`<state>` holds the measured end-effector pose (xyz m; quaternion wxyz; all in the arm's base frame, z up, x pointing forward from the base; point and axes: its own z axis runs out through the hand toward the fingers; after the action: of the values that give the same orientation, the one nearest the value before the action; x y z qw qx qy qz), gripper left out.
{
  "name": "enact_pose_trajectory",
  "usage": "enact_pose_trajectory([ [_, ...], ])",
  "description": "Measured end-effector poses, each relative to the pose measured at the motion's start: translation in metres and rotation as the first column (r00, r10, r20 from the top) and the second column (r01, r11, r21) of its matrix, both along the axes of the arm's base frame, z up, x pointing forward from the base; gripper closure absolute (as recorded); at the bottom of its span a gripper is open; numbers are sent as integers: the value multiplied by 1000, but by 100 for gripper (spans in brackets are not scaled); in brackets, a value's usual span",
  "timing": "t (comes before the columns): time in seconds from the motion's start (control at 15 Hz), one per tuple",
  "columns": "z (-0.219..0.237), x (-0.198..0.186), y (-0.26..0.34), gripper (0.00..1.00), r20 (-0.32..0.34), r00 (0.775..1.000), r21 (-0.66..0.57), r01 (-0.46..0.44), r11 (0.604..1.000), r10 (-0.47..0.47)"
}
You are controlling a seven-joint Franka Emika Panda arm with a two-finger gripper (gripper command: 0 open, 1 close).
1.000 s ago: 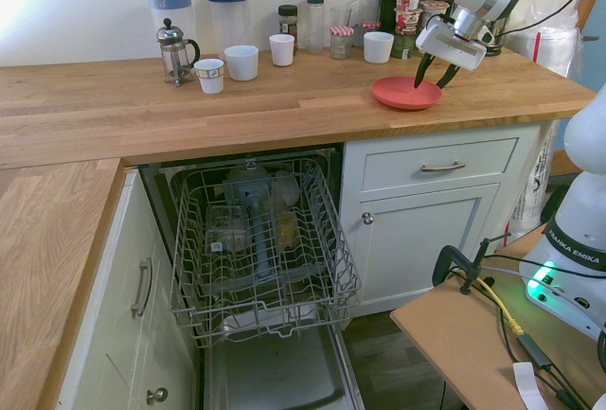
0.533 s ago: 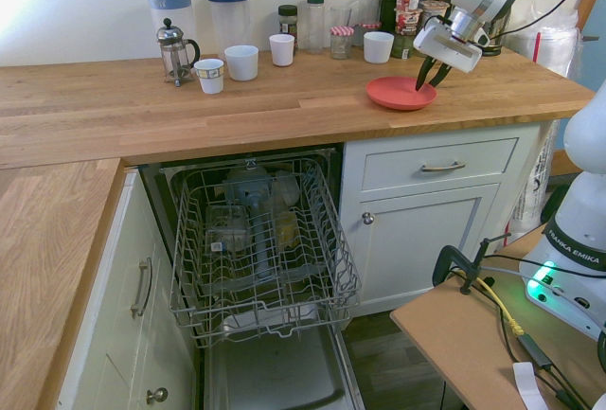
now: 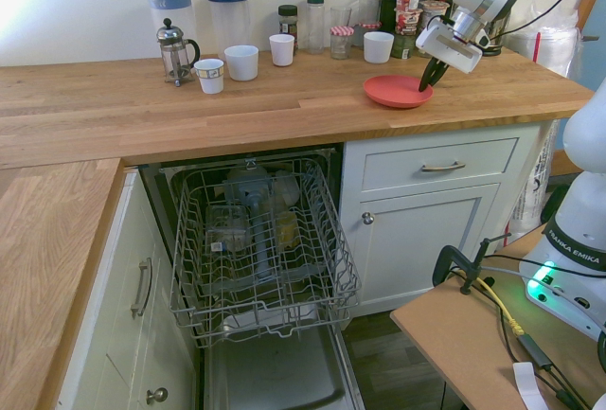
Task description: Put the plate in the dishwasher
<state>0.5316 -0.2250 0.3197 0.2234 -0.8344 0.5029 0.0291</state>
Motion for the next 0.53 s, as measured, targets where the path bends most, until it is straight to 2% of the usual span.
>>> enact_pose_trajectory([
  [0.2,30,0,1,100,52,998,-21,-15,1000,16],
  [0.53,131,-2,40,100,157,983,-123,-73,990,92],
])
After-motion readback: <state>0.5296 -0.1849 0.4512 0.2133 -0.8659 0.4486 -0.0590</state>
